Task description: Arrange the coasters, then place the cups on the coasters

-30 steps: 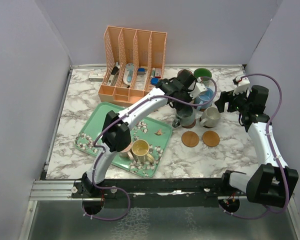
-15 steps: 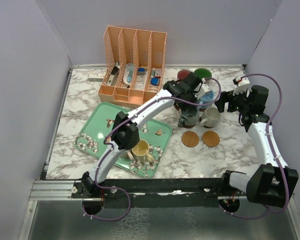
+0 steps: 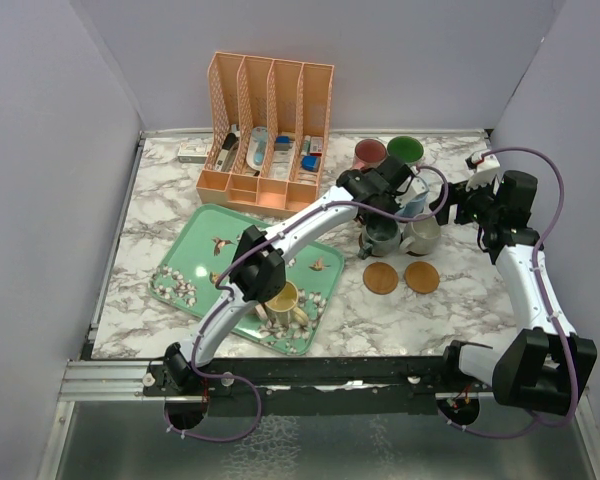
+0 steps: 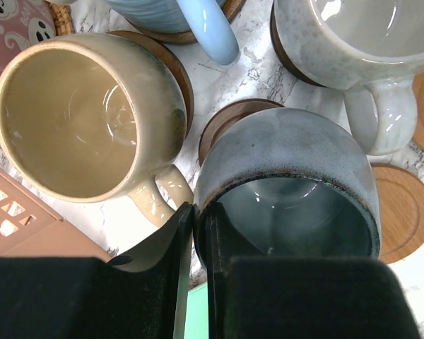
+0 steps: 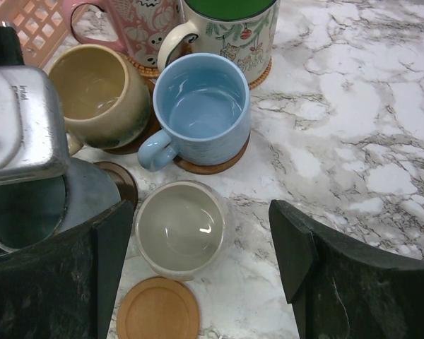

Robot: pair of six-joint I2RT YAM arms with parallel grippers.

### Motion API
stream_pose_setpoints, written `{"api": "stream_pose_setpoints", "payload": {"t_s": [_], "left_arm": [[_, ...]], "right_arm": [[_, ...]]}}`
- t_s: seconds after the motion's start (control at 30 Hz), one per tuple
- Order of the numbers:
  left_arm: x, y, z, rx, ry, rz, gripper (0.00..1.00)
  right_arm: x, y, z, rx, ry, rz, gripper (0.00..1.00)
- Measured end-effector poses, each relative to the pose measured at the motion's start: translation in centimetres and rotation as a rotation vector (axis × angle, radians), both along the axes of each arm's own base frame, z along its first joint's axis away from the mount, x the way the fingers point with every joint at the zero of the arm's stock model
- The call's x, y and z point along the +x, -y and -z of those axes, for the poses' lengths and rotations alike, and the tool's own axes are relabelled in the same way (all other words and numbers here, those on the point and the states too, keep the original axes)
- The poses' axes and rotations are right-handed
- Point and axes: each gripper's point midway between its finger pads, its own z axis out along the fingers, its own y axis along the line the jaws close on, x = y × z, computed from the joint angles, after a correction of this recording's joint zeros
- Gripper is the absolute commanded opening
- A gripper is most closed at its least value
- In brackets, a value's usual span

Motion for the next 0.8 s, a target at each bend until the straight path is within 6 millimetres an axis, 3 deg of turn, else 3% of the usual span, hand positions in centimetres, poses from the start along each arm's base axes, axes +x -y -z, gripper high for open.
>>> {"api": "stream_pose_setpoints", "payload": {"t_s": [0.8], "left_arm": [[1.5,0.1,0.9,0.03,0.054,-0.038,0.0]], "right_arm": [[-0.1,0.0,-0.5,-0.003,0.014,0.0,0.79]]}}
